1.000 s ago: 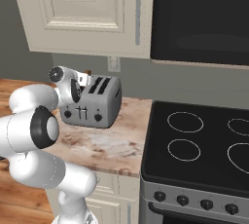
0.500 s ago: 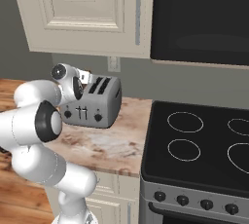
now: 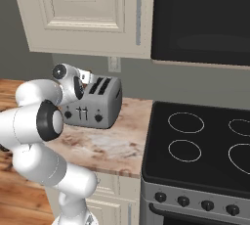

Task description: Start the toaster. Once the lever pops up, take the bread to the plate on the dining counter.

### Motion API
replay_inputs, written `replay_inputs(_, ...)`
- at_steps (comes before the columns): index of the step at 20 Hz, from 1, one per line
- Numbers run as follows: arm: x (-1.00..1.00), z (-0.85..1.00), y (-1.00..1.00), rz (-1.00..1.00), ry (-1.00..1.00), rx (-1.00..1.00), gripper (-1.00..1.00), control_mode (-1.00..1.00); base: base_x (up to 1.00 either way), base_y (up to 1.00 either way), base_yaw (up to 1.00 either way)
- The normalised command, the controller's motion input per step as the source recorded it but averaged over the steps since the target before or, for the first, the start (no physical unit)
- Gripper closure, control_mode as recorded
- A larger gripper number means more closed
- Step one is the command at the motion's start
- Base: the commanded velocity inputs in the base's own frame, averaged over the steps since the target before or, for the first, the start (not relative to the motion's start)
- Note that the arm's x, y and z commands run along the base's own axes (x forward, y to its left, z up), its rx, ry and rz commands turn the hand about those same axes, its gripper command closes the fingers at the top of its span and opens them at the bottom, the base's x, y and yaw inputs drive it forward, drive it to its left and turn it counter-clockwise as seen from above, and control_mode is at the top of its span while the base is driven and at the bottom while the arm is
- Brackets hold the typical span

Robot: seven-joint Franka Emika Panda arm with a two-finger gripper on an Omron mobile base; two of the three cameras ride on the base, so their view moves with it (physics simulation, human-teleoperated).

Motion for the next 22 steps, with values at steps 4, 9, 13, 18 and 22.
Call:
replay_inputs(4, 0.02, -0.02, 0.00, 0.00, 0.00, 0.00, -1.00, -1.00, 0.00, 0.00, 0.00)
replay_inputs(9, 0.05, -0.09, 0.00, 0.00, 0.00, 0.00, -1.00, -1.00, 0.00, 0.00, 0.00)
replay_inputs(13, 0.00, -0.09, 0.02, 0.00, 0.00, 0.00, -1.00, -1.00, 0.00, 0.00, 0.00)
replay_inputs(18, 0.03, -0.06, 0.07, 0.00, 0.00, 0.00, -1.00, -1.00, 0.00, 0.00, 0.00)
replay_inputs(22, 0.01, 0.00, 0.03, 0.00, 0.00, 0.00, -1.00, -1.00, 0.00, 0.00, 0.00)
